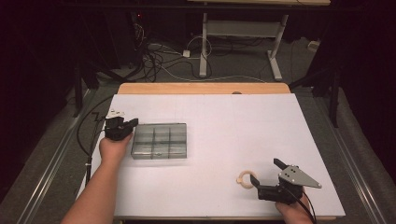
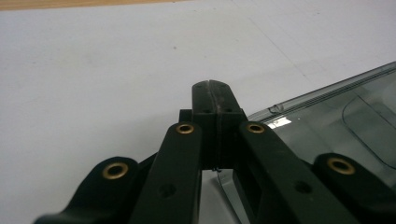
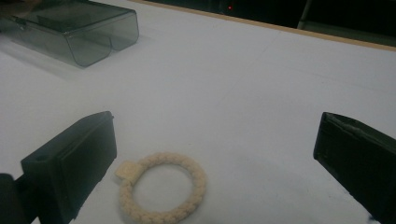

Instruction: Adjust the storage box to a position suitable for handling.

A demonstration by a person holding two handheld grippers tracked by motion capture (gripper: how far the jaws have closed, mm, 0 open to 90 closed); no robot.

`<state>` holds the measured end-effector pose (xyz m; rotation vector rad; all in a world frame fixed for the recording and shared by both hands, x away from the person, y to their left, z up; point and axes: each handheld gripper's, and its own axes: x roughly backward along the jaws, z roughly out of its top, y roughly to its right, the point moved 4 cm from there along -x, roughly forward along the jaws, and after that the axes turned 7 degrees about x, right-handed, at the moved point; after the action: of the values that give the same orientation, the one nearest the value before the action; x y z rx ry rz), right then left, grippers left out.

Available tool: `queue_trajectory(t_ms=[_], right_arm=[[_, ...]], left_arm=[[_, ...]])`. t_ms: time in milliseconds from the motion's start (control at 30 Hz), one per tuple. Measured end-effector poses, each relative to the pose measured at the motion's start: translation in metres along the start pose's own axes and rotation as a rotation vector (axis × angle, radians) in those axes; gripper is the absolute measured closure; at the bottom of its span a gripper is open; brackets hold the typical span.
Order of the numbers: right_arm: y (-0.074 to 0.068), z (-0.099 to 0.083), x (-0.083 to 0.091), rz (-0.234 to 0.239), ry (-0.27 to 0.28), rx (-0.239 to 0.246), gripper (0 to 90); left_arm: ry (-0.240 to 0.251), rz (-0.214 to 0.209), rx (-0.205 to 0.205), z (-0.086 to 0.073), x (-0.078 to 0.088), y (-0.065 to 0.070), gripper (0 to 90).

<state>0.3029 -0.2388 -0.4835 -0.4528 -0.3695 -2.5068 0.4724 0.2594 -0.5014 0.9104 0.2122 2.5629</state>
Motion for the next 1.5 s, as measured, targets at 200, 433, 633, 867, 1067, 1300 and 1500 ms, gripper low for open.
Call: queue_trajectory(t_ms=[200, 433, 633, 867, 1067, 1300, 1500], right_arm=[[-0.001, 0.000, -0.001, 0.002, -0.002, 0.000, 0.2], [-0.002, 0.001, -0.001, 0.005, 0.000, 0.002, 0.2], [-0.003, 0.000, -0.001, 0.006, -0.003, 0.003, 0.2], [-0.004, 0.001, -0.002, 0.011, -0.002, 0.004, 0.2], [-0.004, 0.001, -0.001, 0.014, -0.001, 0.002, 0.2], [-0.005, 0.002, -0.001, 0.018, 0.006, -0.010, 0.2], [-0.008, 0.003, -0.004, 0.027, 0.004, -0.023, 0.2]], left_arm=[[-0.002, -0.011, -0.010, -0.007, -0.001, 0.022, 88.5], [-0.021, -0.022, -0.038, -0.014, 0.001, 0.044, 88.5], [-0.020, -0.039, -0.046, -0.022, 0.003, 0.061, 88.5], [-0.031, -0.061, -0.062, -0.032, 0.007, 0.084, 88.6], [-0.048, -0.085, -0.096, -0.040, 0.009, 0.106, 88.6], [-0.053, -0.123, -0.144, -0.055, 0.016, 0.129, 88.6], [-0.038, -0.163, -0.130, -0.065, 0.023, 0.134, 88.5]])
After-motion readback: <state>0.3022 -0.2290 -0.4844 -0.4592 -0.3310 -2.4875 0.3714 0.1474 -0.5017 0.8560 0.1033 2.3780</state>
